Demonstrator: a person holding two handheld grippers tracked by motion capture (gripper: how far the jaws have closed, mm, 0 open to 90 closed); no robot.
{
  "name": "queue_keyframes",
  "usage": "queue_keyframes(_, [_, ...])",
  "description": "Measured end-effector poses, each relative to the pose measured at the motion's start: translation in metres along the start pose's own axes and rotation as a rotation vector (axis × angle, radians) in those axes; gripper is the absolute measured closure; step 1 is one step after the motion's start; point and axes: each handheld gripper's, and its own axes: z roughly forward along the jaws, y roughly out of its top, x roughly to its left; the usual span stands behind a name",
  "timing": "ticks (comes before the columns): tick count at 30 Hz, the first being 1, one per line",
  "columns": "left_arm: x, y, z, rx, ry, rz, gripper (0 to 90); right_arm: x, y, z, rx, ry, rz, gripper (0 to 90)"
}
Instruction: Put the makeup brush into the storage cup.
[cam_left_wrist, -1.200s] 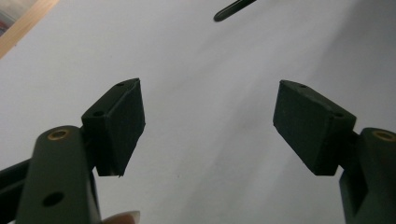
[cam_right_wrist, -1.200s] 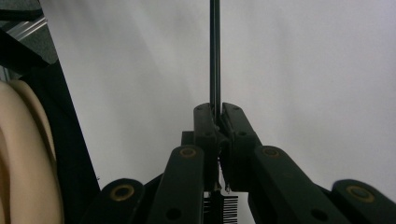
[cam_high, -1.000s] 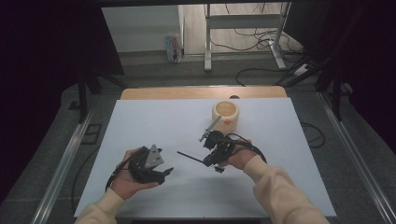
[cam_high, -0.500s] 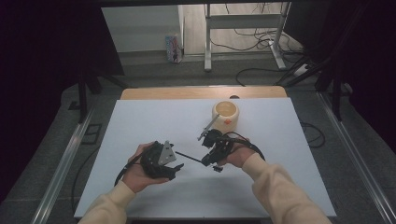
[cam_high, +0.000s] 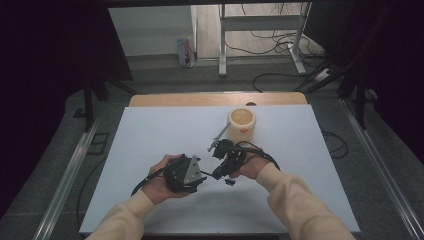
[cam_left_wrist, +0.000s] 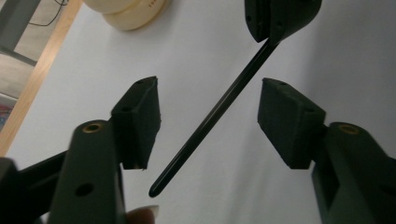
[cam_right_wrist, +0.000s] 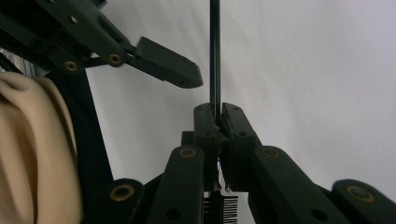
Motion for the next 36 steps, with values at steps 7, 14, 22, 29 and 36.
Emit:
queue_keyframes(7, [-0.007,0.0,0.005,0.019,-0.01,0.056,61.8,0.0,0.001,0.003,0.007,0.022,0.003,86.3])
queue_keyframes(14, [-0.014,-0.003,0.01,0.049,-0.051,0.115,79.6,-0.002,0.0,0.008,0.016,0.04,0.005,86.2])
queue_keyframes(22, [-0.015,-0.005,0.006,0.044,-0.068,0.12,85.6,-0.007,0.002,0.001,-0.054,0.019,0.027,68.9])
queue_keyframes(29, [-0.009,-0.016,0.003,0.044,-0.078,0.058,85.6,-0.016,-0.007,-0.028,-0.305,-0.1,0.111,41.3])
queue_keyframes(36, [0.001,-0.029,-0.002,0.008,-0.099,-0.074,85.6,-0.017,-0.037,-0.055,-0.519,-0.177,0.18,32.0])
